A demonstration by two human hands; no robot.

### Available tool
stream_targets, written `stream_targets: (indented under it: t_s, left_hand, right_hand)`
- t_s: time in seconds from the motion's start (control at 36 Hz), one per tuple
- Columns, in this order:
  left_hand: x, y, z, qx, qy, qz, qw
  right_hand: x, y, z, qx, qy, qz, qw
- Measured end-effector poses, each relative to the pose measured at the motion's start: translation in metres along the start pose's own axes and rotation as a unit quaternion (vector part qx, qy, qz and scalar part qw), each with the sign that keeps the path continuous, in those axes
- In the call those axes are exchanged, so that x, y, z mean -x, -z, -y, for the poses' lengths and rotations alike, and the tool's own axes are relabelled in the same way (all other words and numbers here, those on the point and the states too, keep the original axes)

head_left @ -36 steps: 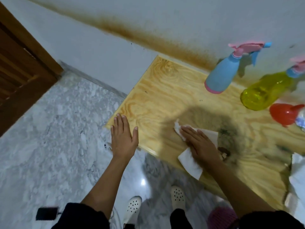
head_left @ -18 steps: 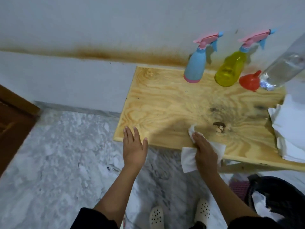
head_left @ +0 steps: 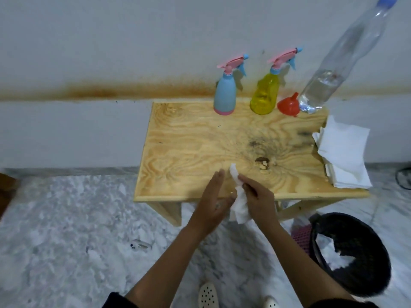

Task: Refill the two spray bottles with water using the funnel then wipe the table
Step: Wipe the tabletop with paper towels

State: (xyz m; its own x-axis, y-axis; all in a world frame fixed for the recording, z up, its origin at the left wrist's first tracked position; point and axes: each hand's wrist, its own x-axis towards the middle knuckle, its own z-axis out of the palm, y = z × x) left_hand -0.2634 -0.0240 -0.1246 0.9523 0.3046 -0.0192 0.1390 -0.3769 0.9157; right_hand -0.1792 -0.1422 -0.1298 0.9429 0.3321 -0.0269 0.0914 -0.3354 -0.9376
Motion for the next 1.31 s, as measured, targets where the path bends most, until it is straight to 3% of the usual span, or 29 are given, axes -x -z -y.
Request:
stream_targets:
  t_s: [0.22, 0.33, 0.47, 0.67, 0.86, 0.97, 1.11, 1.31]
  left_hand:
    - [-0.031, -0.001, -0.054, -0.045, -0.075, 0.119, 0.989]
    - [-0.043, -0.018, -0.067, -0.106, -0.139, 0.125, 0.977]
    - [-0.058, -0.034, -0.095, -0.134, -0.149, 0.127, 0.971]
    - [-0.062, -0.060, -0.130, -0.112, -0.186, 0.131, 0.967]
    - [-0.059, -0.098, -0.150, -0.051, -0.173, 0.150, 0.972]
    - [-0.060, -0.116, -0.166, -0.004, -0.152, 0.166, 0.974]
    - [-0.068, -0.143, -0.183, 0.050, -0.117, 0.168, 0.978]
    - [-0.065, -0.206, -0.196, 0.074, -0.089, 0.232, 0.966]
  right_hand:
    - [-0.003, 0.058, 0.027, 0.046, 0.031, -0.050, 0.997]
    - [0.000, 0.089, 0.041, -0.045, -0.007, -0.076, 0.996]
    - [0.007, 0.128, 0.058, -0.112, 0.003, -0.062, 0.992]
    - [0.013, 0.169, 0.056, -0.159, -0.035, -0.079, 0.983]
    - [0.027, 0.212, 0.052, -0.186, -0.056, -0.090, 0.977]
    - [0.042, 0.246, 0.048, -0.168, -0.073, -0.054, 0.982]
    - [0.063, 0.299, 0.032, -0.102, -0.100, 0.064, 0.988]
    - [0.074, 0.334, 0.003, -0.135, -0.107, -0.136, 0.976]
